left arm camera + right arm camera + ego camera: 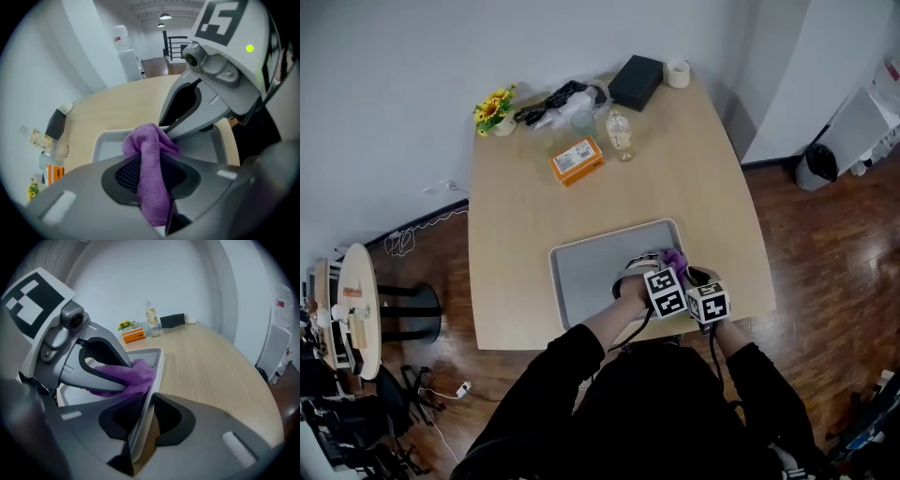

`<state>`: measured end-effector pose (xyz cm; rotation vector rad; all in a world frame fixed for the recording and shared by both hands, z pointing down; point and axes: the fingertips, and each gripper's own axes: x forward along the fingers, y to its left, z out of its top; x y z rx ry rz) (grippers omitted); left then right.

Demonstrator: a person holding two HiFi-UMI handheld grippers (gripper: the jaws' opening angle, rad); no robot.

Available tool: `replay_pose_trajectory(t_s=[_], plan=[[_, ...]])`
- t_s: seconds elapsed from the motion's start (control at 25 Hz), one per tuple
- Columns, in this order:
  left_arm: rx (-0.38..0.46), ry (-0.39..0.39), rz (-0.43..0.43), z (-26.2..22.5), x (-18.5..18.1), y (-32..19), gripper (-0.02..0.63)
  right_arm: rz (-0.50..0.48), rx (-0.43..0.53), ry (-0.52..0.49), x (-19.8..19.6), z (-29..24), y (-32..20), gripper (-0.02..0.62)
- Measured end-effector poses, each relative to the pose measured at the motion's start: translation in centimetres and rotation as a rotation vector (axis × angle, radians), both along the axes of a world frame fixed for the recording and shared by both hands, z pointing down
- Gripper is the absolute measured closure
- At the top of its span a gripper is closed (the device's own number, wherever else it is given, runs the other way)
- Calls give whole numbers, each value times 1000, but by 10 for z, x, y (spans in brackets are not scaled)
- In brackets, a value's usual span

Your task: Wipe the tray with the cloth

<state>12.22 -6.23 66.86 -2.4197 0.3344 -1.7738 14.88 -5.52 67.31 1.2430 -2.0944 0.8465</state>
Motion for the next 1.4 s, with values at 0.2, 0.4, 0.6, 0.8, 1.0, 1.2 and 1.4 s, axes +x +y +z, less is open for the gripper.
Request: replay_pose_trajectory(t_s=[0.2,0.4,0.6,0.8,1.0,1.2,1.4], plan=[[16,13,-27,0,-17,5,526,-6,2,0,4,0,0,515],[-23,35,-184,2,-104,16,526,-13,5,4,9,2,2,515],[-15,-28,-331,4,-219,23,526,-6,-3,6,8,2,1,514],[-26,5,-506,2,-287,36,525,-6,-7,17,6,0,-2,514],[10,-47,-452,3,-283,39,526,-4,-7,20,3,0,-3,514],[-33,1,-334,-2,-218,47,525,9,3,15,1,-2,-2,515],[-43,28,-201,-2,-130,38,525,15,7,17,-1,-2,-2,517]])
